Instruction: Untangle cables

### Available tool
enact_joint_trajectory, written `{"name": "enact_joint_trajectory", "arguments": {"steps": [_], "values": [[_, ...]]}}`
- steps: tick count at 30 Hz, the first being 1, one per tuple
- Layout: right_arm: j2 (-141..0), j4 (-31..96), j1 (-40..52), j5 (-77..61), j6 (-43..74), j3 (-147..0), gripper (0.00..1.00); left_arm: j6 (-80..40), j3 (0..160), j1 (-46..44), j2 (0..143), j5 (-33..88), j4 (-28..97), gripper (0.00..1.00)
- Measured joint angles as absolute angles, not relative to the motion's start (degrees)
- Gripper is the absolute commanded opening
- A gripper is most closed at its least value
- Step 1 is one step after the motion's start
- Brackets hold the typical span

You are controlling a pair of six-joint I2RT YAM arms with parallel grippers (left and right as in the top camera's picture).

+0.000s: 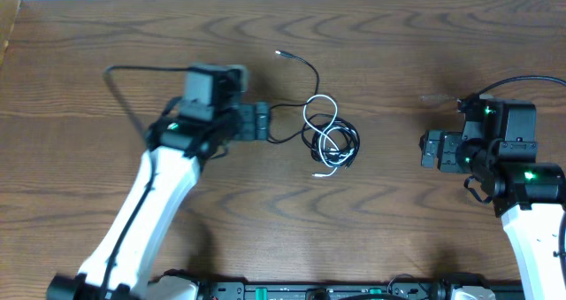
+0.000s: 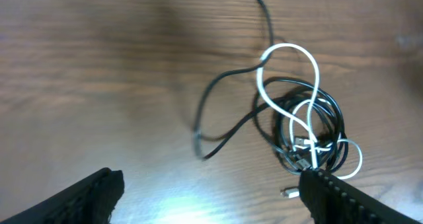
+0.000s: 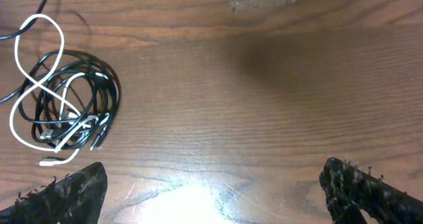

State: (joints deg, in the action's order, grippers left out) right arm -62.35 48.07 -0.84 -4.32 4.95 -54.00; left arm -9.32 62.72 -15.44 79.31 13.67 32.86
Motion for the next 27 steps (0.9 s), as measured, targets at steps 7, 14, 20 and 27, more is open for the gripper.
{"name": "enact_joint_trajectory", "arguments": {"steps": [7, 14, 20, 27], "values": [[-62.3, 48.1, -0.8, -4.4, 5.0, -54.0, 0.99, -9.7, 64.2, -25.3, 90.3, 13.1, 27.6, 0.80], [-62.4, 48.0, -0.8, -4.4, 5.0, -54.0, 0.99, -11.3, 64.2, -33.6, 100.2, 13.2, 19.2, 0.77], [-62.3, 48.0, -0.8, -4.3, 5.0, -54.0, 0.99, -12.3, 64.2, -37.6, 105.6, 13.2, 14.6, 0.29], [-62.3, 48.0, -0.8, -4.5, 5.0, -54.0, 0.99, -12.2, 64.2, -38.0, 106.6, 13.1, 14.7, 0.08]]}}
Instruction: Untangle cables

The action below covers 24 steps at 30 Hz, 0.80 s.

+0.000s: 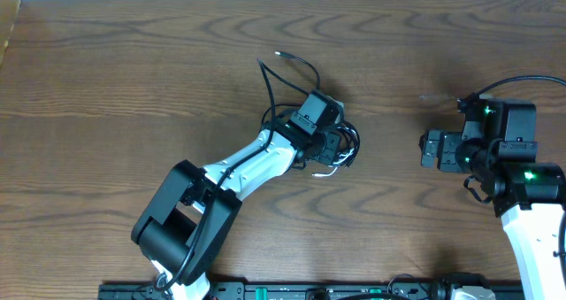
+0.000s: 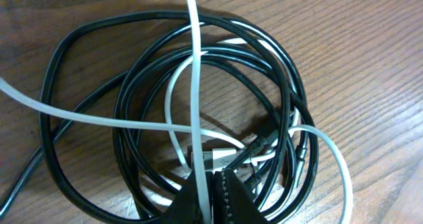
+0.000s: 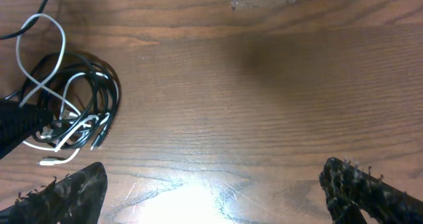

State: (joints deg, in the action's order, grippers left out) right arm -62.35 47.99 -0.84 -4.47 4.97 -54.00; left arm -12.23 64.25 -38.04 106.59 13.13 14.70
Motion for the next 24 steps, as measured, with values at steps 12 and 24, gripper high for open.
{"name": "enact_joint_trajectory", "arguments": {"steps": [12, 24], "values": [[-64.1, 40.7, 1.0, -21.0, 5.1, -54.0, 0.95, -13.7, 64.3, -38.0, 80.3, 13.0, 22.9, 0.08], [-85.3, 34.3, 15.7, -24.3, 9.5, -54.3, 0.84, -13.8, 64.3, -37.9, 74.2, 12.9, 26.2, 0.08]]}}
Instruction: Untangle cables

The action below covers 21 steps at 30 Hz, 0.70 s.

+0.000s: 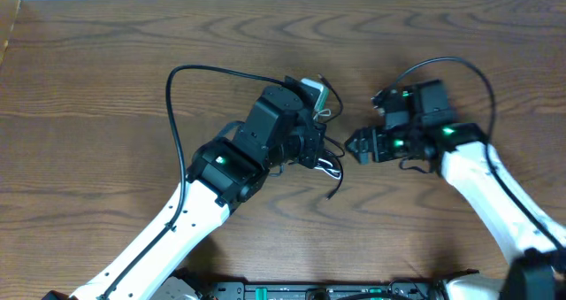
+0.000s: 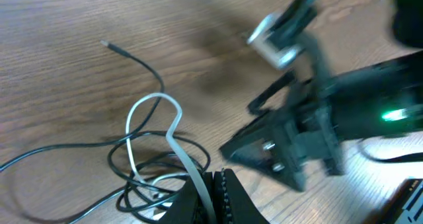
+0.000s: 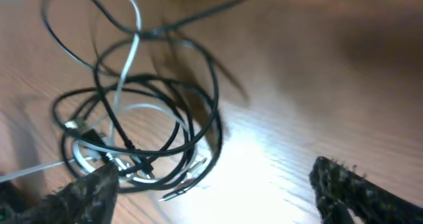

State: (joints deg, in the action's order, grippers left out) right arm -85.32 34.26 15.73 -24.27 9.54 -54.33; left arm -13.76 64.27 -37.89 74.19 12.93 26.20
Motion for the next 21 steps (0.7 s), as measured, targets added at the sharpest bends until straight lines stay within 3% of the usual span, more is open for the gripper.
{"name": "enact_joint_trajectory", "arguments": {"steps": [3, 12, 21], "values": [[-90.0, 32.6, 19.0, -24.5, 12.7, -54.3, 0.77, -13.8, 64.3, -37.9, 74.2, 13.0, 27.4, 0.08], [-96.9, 28.6, 25.2, -22.9, 27.7, -54.3, 0.70, -13.8, 64.3, -37.9, 74.2, 13.0, 28.8, 0.08], [-98.1, 26.5, 28.1, -21.6, 38.5, -54.3, 0.26, -13.8, 64.3, -37.9, 74.2, 10.0, 33.4, 0.08]]}}
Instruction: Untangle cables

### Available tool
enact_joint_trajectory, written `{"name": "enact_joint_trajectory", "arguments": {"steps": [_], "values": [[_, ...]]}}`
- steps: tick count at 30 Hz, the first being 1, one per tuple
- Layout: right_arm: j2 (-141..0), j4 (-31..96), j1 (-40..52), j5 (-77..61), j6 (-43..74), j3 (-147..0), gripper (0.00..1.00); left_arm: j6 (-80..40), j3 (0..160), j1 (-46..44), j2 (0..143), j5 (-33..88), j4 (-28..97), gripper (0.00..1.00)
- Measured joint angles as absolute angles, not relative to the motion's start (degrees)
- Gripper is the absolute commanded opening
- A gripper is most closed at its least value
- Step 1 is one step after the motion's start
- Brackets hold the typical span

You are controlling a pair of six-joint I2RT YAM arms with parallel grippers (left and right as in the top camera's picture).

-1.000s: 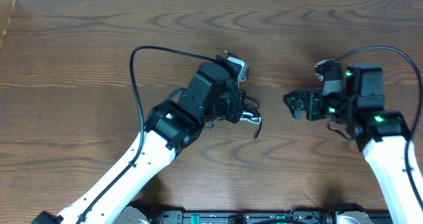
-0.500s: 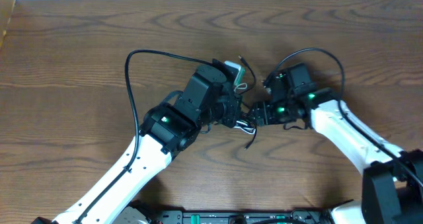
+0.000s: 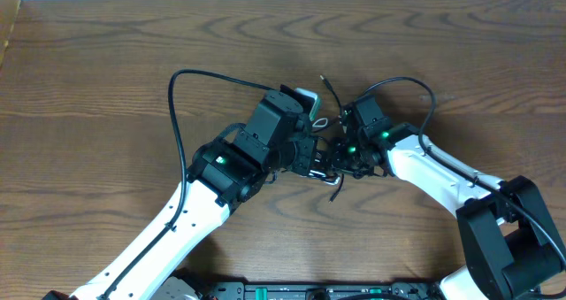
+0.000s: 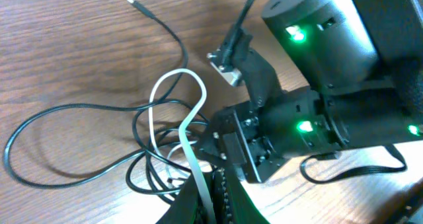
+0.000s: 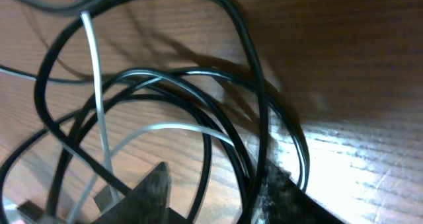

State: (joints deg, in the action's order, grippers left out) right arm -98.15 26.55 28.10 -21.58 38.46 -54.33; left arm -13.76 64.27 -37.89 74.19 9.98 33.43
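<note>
A tangle of one white cable (image 4: 177, 78) and one black cable (image 4: 59, 112) lies mid-table under both grippers (image 3: 329, 163). My left gripper (image 4: 208, 187) is shut on a white strand that runs up into a loop. In the overhead view the left gripper (image 3: 314, 155) faces the right gripper (image 3: 339, 155) across the bundle. My right gripper (image 5: 215, 184) is down in the coils, open with narrowed jaws, several black cable (image 5: 254, 72) strands between its fingers (image 5: 153, 187). A white strand (image 5: 92, 72) passes left of it.
A loose black end (image 3: 334, 192) pokes toward the front and another black end (image 3: 324, 83) points toward the back. The left arm's own lead (image 3: 177, 88) and the right arm's lead (image 3: 416, 83) arc above the wooden table (image 3: 88, 34).
My right gripper has moved left from just beside the tangle into it, and its jaws have narrowed around black strands. The left gripper still holds the white strand in about the same place.
Both grippers began open, the left one beside the tangle and the right one far off at the right. Then the left gripper was shut on a white strand in the coil. It later held that strand raised while the right gripper stood open nearby, and now sits among the black loops.
</note>
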Motion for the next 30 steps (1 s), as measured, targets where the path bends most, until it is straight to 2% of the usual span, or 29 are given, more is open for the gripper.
{"name": "enact_joint_trajectory", "arguments": {"steps": [1, 4, 9, 15, 22, 25, 30], "values": [[-98.1, 26.6, 28.2, -21.5, 38.8, -54.3, 0.23, -13.8, 64.3, -37.9, 74.2, 9.5, 33.6, 0.08], [-98.1, 27.2, 28.5, -20.9, 39.7, -54.3, 0.02, -13.8, 64.3, -37.9, 74.2, 7.8, 33.7, 0.08], [-98.1, 29.0, 28.9, -18.4, 40.1, -54.3, 0.01, -13.7, 64.3, -37.9, 73.9, 2.8, 35.1, 0.08], [-98.1, 32.4, 26.7, -5.0, 36.4, -54.3, 0.01, -13.7, 64.3, -34.3, 72.2, -8.6, 45.2, 0.08], [-95.9, 41.6, 13.2, 6.8, 31.7, -58.1, 0.01, -13.7, 64.3, -20.9, 72.2, -13.6, 47.1, 0.08], [-91.3, 43.7, 5.8, 9.4, 30.0, -62.2, 0.01, -13.7, 64.3, -13.7, 72.2, -14.2, 44.8, 0.08], [-84.6, 44.1, -0.6, 10.5, 29.2, -65.6, 0.01, -14.4, 64.3, -6.7, 72.2, -12.8, 40.6, 0.08]]}}
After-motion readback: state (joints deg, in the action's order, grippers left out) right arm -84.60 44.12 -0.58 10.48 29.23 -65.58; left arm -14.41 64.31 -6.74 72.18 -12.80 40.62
